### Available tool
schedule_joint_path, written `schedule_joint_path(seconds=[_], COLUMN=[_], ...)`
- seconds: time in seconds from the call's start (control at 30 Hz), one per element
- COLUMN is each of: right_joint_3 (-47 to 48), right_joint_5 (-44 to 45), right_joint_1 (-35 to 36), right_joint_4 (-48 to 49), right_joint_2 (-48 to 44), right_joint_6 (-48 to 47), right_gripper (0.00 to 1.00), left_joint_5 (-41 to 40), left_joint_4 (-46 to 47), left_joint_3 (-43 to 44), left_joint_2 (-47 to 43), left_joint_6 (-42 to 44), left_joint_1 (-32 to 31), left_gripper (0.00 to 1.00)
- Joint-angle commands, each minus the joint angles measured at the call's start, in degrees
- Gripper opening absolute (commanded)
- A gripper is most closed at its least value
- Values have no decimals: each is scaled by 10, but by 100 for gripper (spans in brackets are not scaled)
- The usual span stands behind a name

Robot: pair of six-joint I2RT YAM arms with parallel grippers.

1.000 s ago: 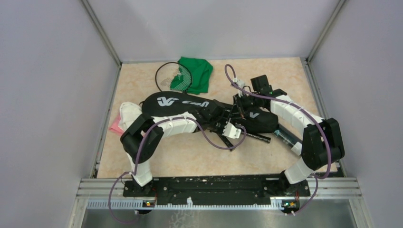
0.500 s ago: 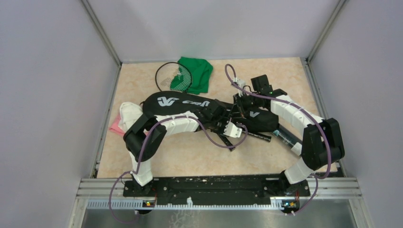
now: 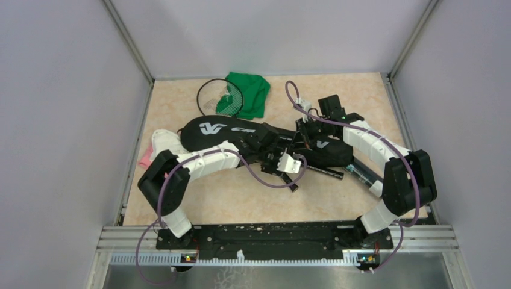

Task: Pack up the badminton gear
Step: Adjust the racket in the racket bag.

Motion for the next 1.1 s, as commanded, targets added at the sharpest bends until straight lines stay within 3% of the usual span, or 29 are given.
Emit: schedule_joint_path(seconds=[0.0,0.33,0.67,0.83,1.07], right_joint_3=[0,3,-4,-4,-1], right_joint_5=[-3,-6,-6,-11,-9], right_joint_1=[-3,-2,-3,-3,-2], right_joint_4=[9,9,9,7,1], right_joint_2=[-18,-9,-14,-15,-30], right_joint_6=[8,8,7,3,-3], right_gripper=[0,0,0,0,0], left_joint_5=[-25,-245,-326,-334,-290], left_joint_4=[-71,9,115,138,76], left_joint_3=[-41,-164,-191,-193,-175], left_joint_2=[-73,-128,-82,-78,-104], left_joint_6=[20,7,45,60,75], left_joint_1=[1,1,5,9,24], left_gripper=[68,63,51,36,3])
